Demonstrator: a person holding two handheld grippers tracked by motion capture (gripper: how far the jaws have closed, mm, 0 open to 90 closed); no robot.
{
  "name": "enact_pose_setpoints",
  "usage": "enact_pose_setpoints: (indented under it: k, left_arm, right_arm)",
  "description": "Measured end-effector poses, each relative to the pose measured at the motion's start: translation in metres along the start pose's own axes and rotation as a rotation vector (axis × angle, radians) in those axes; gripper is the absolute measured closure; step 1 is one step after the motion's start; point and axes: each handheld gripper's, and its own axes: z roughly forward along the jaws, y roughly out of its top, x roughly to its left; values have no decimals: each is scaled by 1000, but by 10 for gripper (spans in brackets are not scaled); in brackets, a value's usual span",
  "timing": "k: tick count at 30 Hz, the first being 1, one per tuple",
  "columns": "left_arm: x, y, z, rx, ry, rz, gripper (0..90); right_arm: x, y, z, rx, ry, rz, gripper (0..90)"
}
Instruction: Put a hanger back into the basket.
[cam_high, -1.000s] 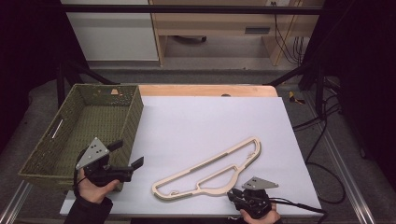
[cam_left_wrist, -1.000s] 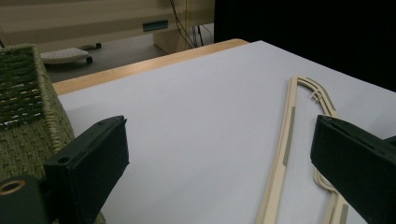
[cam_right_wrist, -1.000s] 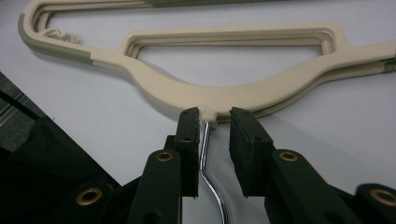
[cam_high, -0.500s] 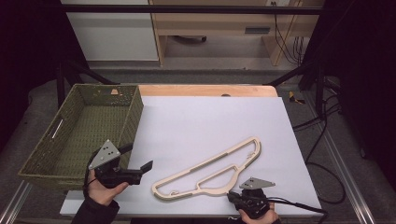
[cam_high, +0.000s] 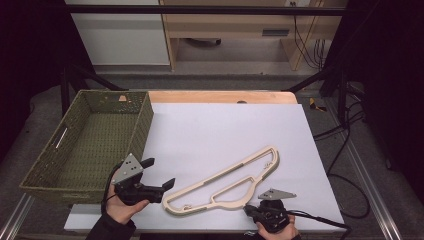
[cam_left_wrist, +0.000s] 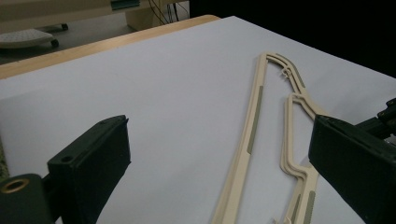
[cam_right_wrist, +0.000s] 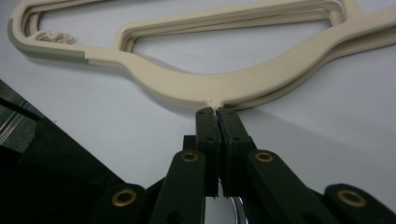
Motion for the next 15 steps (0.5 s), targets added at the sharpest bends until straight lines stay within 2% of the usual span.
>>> enact_pose_setpoints:
  k: [1, 9, 15]
  left_arm:
    - [-1, 0, 2, 4, -4, 0, 55]
    - [-17, -3, 19, 53, -39, 27, 62]
    - [-36, -3, 33, 85, -78, 58, 71]
  right_arm:
    - [1, 1, -1, 0, -5, 14, 889]
    - [-2, 5, -6, -15, -19, 4, 892]
    - [-3, 8, -9, -18, -15, 1, 893]
